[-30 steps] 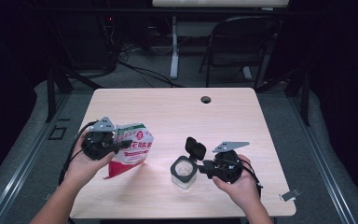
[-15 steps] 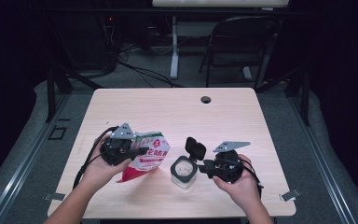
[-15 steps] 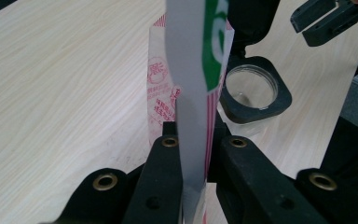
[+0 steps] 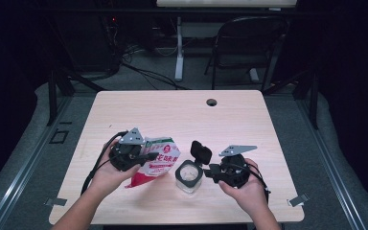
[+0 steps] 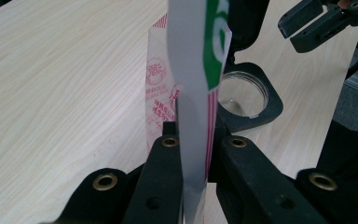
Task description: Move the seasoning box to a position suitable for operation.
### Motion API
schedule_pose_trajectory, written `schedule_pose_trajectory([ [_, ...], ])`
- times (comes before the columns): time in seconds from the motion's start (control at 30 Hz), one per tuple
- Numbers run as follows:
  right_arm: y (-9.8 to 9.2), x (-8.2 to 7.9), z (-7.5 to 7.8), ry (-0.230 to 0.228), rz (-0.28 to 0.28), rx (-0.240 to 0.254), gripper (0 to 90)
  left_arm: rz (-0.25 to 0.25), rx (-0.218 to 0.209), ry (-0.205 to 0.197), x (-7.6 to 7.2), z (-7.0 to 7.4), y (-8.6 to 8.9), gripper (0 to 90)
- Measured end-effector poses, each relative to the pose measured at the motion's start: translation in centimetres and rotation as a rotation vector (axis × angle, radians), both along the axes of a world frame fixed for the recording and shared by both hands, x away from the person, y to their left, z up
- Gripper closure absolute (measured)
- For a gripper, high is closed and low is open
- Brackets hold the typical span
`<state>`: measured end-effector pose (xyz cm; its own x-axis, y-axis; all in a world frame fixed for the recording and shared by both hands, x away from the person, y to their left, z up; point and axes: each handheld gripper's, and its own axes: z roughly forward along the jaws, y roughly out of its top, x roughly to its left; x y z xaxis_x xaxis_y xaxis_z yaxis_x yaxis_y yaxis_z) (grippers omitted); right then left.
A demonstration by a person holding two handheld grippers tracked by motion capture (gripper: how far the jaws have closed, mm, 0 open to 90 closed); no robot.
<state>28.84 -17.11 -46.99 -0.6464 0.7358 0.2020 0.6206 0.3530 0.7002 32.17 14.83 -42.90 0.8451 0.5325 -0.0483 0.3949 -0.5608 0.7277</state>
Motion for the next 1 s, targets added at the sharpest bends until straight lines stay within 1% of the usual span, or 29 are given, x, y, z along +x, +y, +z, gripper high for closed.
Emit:
schedule_pose_trajectory([
  [0.2,0.0,0.0,0.0,-0.006,-0.006,0.008,67.8,-0.006,-0.010,0.004,-0.1,-0.3,0.0,90.0],
  [0.27,0.0,0.0,0.0,-0.001,-0.003,0.002,67.8,-0.003,-0.026,0.006,-0.2,-0.5,0.3,90.0],
  [0.3,0.0,0.0,0.0,-0.001,-0.003,0.002,67.8,-0.003,-0.026,0.006,-0.2,-0.5,0.3,90.0],
  [0.37,0.1,0.0,0.0,-0.002,0.000,0.000,67.8,-0.001,-0.047,0.012,-0.4,-0.9,0.6,90.0],
  [0.4,0.1,0.0,0.0,-0.002,0.000,0.000,67.8,-0.001,-0.047,0.012,-0.4,-0.9,0.6,90.0],
  [0.43,0.1,-0.1,0.0,0.000,-0.001,-0.001,67.8,0.000,-0.060,0.014,-0.5,-1.1,0.9,90.0],
  [0.47,0.1,-0.1,0.0,0.000,-0.001,-0.001,67.8,0.000,-0.060,0.014,-0.5,-1.1,0.9,90.0],
  [0.63,0.3,-0.2,0.1,-0.009,0.004,-0.001,67.9,0.012,-0.090,0.015,-1.3,-1.8,1.6,90.0],
  [0.7,0.4,-0.3,0.2,-0.008,0.004,0.004,68.0,0.015,-0.108,0.020,-1.7,-2.5,2.0,90.0],
  [0.73,0.4,-0.3,0.2,-0.008,0.004,0.004,68.0,0.015,-0.108,0.020,-1.7,-2.5,2.0,90.0],
  [0.87,0.8,-0.4,0.6,-0.023,0.021,-0.004,68.5,0.015,-0.124,0.031,-2.4,-3.5,2.3,90.0],
  [0.93,1.1,-0.5,0.8,-0.027,0.029,0.000,68.7,0.017,-0.135,0.039,-2.7,-4.1,2.4,90.0],
  [1.0,1.3,-0.5,0.9,-0.032,0.035,0.007,68.7,0.014,-0.127,0.053,-2.9,-4.7,2.5,90.0],
])
